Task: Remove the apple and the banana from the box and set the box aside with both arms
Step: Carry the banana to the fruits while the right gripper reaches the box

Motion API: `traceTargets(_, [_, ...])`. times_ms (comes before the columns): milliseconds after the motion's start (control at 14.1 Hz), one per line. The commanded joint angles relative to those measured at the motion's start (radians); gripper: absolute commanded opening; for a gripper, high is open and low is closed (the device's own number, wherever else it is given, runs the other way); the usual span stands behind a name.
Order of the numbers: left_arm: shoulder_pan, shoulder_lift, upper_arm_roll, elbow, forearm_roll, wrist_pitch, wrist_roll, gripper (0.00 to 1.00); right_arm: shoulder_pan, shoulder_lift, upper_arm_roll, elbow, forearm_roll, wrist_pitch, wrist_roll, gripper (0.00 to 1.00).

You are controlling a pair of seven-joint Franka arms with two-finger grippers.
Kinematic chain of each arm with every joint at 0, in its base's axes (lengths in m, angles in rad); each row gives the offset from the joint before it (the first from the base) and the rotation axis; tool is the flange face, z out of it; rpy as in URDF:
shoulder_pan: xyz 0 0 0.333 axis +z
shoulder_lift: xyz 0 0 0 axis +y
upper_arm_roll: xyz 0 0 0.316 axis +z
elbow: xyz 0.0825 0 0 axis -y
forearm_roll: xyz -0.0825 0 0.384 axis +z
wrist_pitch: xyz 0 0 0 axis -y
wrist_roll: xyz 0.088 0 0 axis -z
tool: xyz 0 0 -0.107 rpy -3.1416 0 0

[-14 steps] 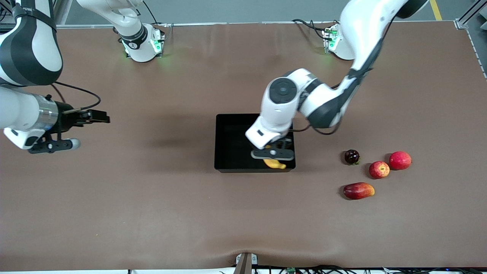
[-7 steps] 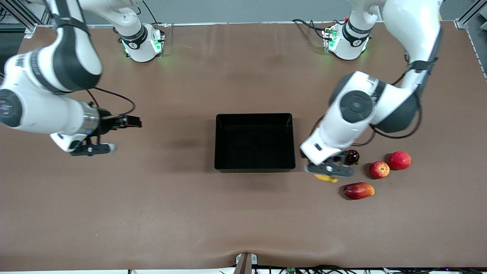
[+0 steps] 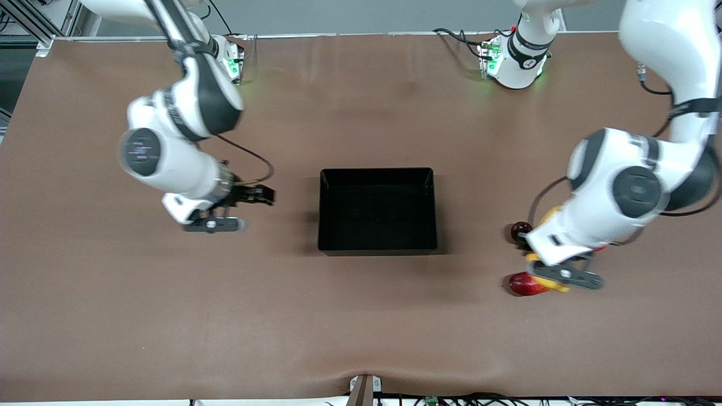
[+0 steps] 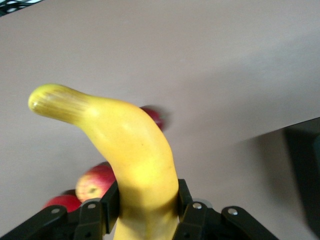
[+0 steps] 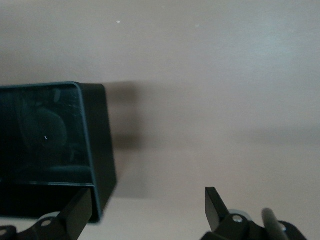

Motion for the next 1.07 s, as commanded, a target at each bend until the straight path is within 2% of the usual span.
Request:
traceTargets(0, [0.087,0.002,-0.008,-0.015,0.004,0.002,0.146,0.00,0.096,0.066,-0.012,0.008,0.007,0.112,0.129,1.00])
traceTargets(142, [0.145,0.031,-0.006,-0.002,0.016,0.049,0.257,0.00,0.150,0.116,-0.013,0.008,0.001,0.198,0.189,1.00])
traceTargets(356, [0.166,0.078,0.009,-0.002,0.032,0.109,0.348,0.00,0.184,0.170,-0.018,0.008,-0.007,0.244,0.225,1.00])
traceTargets(498, [0.167,0.120,0.017,-0.002,0.061,0.152,0.368,0.00,0.187,0.199,-0.018,0.006,-0.085,0.258,0.228,1.00])
traceTargets(569, [0.167,0.137,0.017,-0.002,0.087,0.177,0.389,0.00,0.194,0.224,-0.016,0.006,-0.116,0.286,0.247,0.80])
traceTargets(712, [0.167,0.173,0.041,-0.001,0.125,0.250,0.473,0.00,0.222,0.259,-0.016,0.008,-0.121,0.333,0.292,0.59])
traceTargets(783, [0.167,0.193,0.057,-0.001,0.124,0.299,0.525,0.00,0.230,0.262,-0.016,0.006,-0.121,0.333,0.294,0.43])
traceTargets(925, [0.169,0.230,0.069,-0.001,0.113,0.352,0.566,0.00,0.239,0.259,-0.015,0.008,-0.116,0.321,0.301,0.00])
traceTargets(996, [0.181,0.252,0.069,-0.001,0.101,0.371,0.566,0.00,0.239,0.256,-0.015,0.009,-0.116,0.318,0.336,0.00])
